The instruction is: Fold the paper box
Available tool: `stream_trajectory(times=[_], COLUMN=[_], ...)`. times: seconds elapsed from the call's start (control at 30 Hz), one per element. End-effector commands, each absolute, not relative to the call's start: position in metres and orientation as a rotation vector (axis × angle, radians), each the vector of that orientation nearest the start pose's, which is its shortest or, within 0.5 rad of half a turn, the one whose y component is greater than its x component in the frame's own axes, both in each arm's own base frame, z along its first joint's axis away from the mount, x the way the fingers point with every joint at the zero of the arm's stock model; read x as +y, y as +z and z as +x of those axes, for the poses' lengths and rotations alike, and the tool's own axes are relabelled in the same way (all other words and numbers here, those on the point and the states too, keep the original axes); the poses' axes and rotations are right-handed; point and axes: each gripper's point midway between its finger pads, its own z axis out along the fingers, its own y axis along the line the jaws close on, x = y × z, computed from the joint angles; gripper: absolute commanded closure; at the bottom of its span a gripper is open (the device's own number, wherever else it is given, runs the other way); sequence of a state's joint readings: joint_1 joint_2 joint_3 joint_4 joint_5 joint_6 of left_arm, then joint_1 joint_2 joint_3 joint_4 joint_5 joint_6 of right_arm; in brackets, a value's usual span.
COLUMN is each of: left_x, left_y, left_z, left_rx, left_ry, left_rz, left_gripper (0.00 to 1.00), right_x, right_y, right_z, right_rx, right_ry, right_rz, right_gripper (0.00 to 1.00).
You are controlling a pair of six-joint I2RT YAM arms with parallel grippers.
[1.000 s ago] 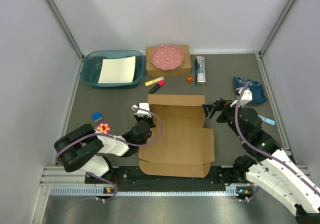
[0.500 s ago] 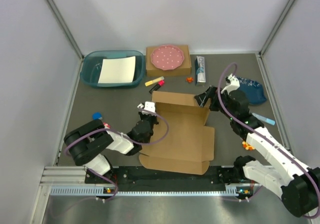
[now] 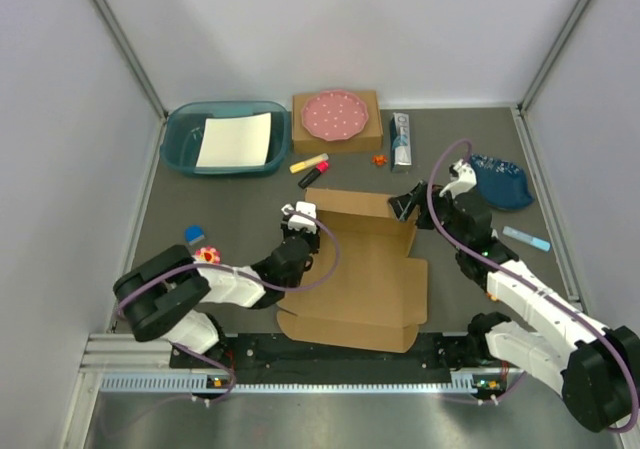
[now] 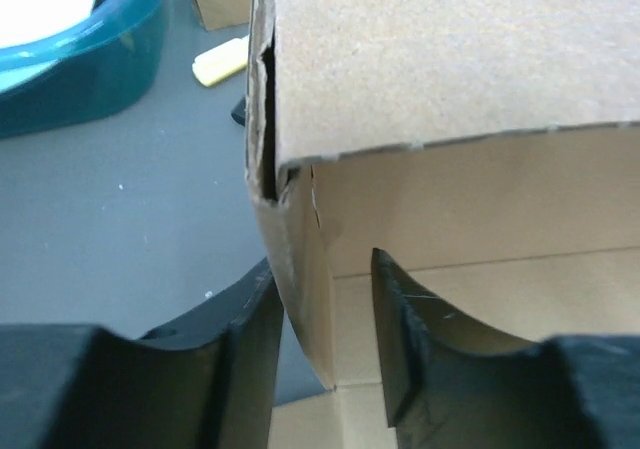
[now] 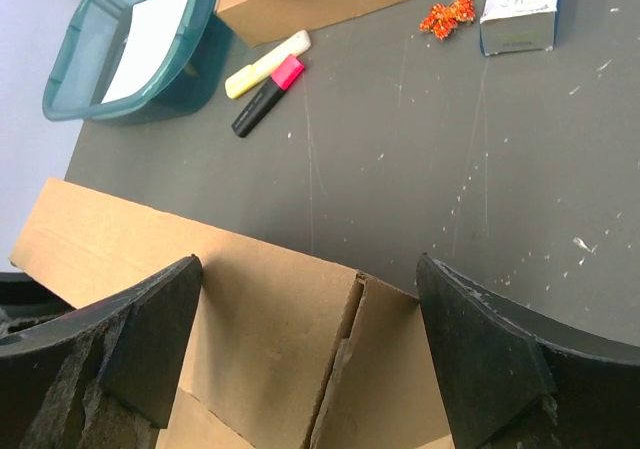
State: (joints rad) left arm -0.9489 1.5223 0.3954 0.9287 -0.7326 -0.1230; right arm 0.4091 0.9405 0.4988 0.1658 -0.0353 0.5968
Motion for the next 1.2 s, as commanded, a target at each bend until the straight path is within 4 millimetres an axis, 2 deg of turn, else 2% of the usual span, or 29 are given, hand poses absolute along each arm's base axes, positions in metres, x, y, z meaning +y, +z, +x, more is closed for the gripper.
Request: stream_trajectory(times=[0.0,0.03,0.13,0.27,0.33,0.37,0.4,0.43,0.5,0.53,0.63,0.73,0.8,0.87,0.9,0.93,1.0,1.07,1.1,1.17], left_x=[-0.235,-0.233,-0.238,-0.252,-0.255,-0.254,-0.254,-0.253,-0.25,-0.247,-0.244,-0.241,-0.236,-0.216,-0.21,-0.205,-0.202,-0.197,-0.201,-0.201], left_y=[0.112,0.106,0.114,0.128,0.146,0.144,0.15,0.168,0.178,0.191,0.206,0.206,0.212,0.219,0.223,0.236,0.25,0.278,0.285,0.291], left_z=[0.29,0.285,0.27,0.239,0.226,0.217,0.212,0.205,0.198,0.194,0.19,0.191,0.195,0.209,0.211,0.213,0.213,0.215,0.212,0.222], left_rx=[1.755,1.784,1.808,1.817,1.797,1.814,1.801,1.762,1.738,1.7,1.655,1.67,1.685,1.669,1.661,1.616,1.56,1.457,1.438,1.44], left_ry=[-0.245,-0.248,-0.343,-0.481,-0.542,-0.549,-0.572,-0.631,-0.668,-0.698,-0.711,-0.702,-0.716,-0.654,-0.657,-0.678,-0.731,-0.811,-0.871,-0.899], left_rz=[0.183,0.192,0.228,0.426,0.456,0.491,0.494,0.472,0.482,0.476,0.494,0.478,0.379,0.219,0.16,0.11,0.06,0.007,0.006,-0.011], left_gripper=[0.52,0.49,0.44,0.44,0.44,0.44,0.44,0.44,0.44,0.43,0.43,0.43,0.42,0.4,0.35,0.29,0.26,0.22,0.21,0.2], right_x=[0.15,0.15,0.149,0.145,0.146,0.145,0.145,0.145,0.144,0.145,0.145,0.144,0.144,0.144,0.146,0.146,0.146,0.144,0.146,0.145], right_y=[0.154,0.154,0.153,0.152,0.153,0.154,0.154,0.154,0.153,0.153,0.15,0.147,0.144,0.143,0.144,0.144,0.145,0.146,0.145,0.139], right_z=[0.303,0.303,0.304,0.305,0.305,0.306,0.305,0.305,0.305,0.304,0.304,0.303,0.301,0.299,0.297,0.296,0.292,0.288,0.285,0.281], right_rx=[1.941,1.941,1.946,1.954,1.954,1.95,1.949,1.948,1.95,1.953,1.958,1.964,1.969,1.97,1.967,1.966,1.96,1.957,1.961,1.976], right_ry=[0.643,0.641,0.632,0.603,0.602,0.598,0.598,0.6,0.596,0.597,0.594,0.586,0.587,0.592,0.606,0.61,0.617,0.614,0.629,0.629], right_rz=[0.189,0.188,0.191,0.19,0.186,0.185,0.183,0.182,0.181,0.174,0.162,0.162,0.158,0.154,0.146,0.141,0.131,0.122,0.111,0.105], right_gripper=[0.13,0.13,0.13,0.13,0.13,0.13,0.13,0.13,0.13,0.13,0.13,0.13,0.13,0.13,0.13,0.13,0.14,0.14,0.14,0.14])
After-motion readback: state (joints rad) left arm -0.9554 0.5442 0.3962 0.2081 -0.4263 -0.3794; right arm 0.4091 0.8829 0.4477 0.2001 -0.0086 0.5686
